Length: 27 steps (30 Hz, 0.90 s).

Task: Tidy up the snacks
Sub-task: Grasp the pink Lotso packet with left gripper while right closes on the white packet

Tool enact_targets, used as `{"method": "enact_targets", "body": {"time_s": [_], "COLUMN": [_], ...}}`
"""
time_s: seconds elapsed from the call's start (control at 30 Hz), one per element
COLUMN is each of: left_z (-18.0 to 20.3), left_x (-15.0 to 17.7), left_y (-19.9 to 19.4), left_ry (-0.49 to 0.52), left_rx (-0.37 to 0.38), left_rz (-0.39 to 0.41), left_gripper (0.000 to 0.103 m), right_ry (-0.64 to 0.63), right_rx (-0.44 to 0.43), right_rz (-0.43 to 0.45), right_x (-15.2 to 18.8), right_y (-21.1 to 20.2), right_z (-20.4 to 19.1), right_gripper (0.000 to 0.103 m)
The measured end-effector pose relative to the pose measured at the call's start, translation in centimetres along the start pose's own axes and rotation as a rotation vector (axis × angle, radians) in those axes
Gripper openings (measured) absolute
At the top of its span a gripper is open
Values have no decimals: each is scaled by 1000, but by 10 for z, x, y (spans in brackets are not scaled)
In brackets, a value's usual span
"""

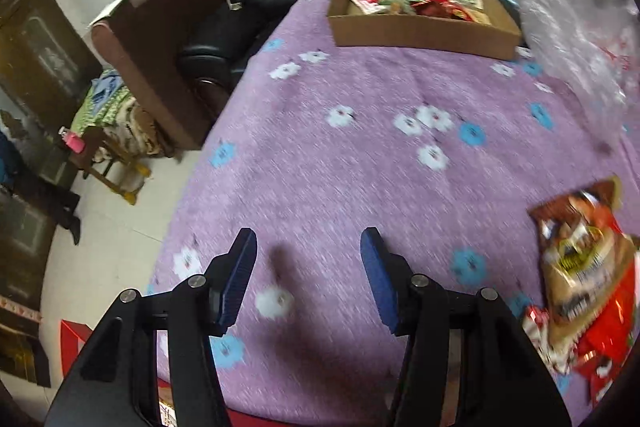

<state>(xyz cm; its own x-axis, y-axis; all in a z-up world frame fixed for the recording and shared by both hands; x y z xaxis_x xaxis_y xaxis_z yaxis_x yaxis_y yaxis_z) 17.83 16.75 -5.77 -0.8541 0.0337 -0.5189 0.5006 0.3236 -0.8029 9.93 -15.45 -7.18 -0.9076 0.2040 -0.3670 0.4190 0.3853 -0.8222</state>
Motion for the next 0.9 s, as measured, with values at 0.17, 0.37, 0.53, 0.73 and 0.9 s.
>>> {"method": "enact_targets", "body": {"time_s": [0.17, 0.37, 0.53, 0.73, 0.9], "left_z": [-7, 6, 19, 23, 24], "left_x": [-1, 17, 48, 80, 90], "left_y": [-31, -79, -95, -102, -86], "left_ry": [-54, -93, -159, -209, -247], "left_rx": [28, 126, 292, 403, 416], "left_rz": [47, 78, 5, -73, -146], "left_gripper": [53, 62, 65, 65, 65], "right_ry": [2, 5, 8, 18, 26], "right_rx": [-4, -7, -13, -30, -38], "right_rz": [2, 3, 4, 6, 5], "right_x": [0, 0, 0, -1, -1], "right_y": [0, -1, -1, -2, -3], "right_z": [0, 0, 1, 3, 4], "right_gripper": [66, 66, 66, 66, 66]}}
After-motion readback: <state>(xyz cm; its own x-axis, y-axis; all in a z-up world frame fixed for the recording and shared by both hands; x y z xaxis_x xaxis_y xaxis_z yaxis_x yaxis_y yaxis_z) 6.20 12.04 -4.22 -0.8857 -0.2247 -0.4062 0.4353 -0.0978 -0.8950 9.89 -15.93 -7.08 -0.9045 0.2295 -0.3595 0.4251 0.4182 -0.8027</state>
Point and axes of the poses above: each gripper's, at about its wrist camera, not at the fingertips, and y roughly the way its jaws point, z to its right, x to its underside, the point moved 7 cm from there along y, roughly the way its jaws point, and after that the axes turned 5 degrees about -x, right-handed, at the moved point
